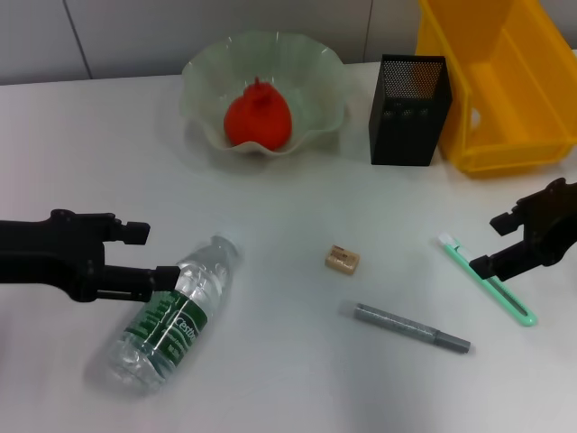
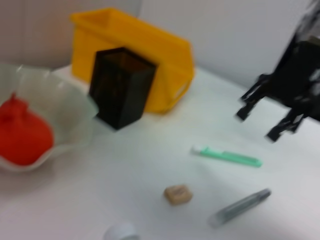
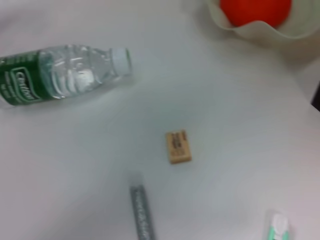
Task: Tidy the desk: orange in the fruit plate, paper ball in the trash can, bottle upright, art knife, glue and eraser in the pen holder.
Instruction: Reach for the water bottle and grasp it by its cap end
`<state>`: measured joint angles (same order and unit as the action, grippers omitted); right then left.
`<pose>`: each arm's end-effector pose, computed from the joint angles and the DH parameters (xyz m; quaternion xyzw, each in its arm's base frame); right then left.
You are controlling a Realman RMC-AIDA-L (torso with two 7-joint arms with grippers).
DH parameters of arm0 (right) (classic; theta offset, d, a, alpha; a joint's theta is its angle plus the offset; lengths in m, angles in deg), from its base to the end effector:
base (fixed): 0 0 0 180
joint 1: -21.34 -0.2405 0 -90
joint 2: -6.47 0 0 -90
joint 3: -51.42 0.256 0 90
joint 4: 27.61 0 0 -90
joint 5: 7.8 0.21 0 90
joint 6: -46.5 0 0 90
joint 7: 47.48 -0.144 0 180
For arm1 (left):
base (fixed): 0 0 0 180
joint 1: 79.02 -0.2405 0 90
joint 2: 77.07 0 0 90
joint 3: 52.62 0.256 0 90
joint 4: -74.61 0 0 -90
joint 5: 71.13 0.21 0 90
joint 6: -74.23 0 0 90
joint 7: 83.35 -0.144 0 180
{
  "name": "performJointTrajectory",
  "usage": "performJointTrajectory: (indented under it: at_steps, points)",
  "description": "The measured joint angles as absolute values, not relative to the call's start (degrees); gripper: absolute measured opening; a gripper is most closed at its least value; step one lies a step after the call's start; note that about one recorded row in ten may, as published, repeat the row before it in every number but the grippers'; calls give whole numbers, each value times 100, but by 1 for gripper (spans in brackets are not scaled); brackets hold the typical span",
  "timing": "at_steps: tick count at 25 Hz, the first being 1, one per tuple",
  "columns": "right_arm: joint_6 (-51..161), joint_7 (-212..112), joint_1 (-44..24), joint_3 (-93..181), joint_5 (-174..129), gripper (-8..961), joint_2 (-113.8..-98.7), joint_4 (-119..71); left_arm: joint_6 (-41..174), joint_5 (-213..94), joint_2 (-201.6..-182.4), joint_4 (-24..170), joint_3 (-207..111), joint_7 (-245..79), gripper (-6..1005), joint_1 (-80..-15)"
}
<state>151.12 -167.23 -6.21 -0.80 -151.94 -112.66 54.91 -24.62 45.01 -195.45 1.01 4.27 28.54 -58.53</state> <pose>0.2356 0.3197 0.0783 -0.9387 0.3001 -0.0921 0.1426 -0.2241 0.3035 0.0490 -0.9564 -0.2571 -0.1144 0.0783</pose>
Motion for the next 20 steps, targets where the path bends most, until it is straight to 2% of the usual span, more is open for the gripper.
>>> performJointTrajectory:
  at_steps: [10, 20]
  points:
    - [15003, -15819, -224, 85, -14358, 768, -11251, 5269, -2291, 5998, -19547, -774, 1207, 5160, 837, -5174]
    - [15293, -14371, 156, 957, -13431, 769, -11230, 4983, -1932, 7484, -19576, -611, 2590, 7023, 837, -4015]
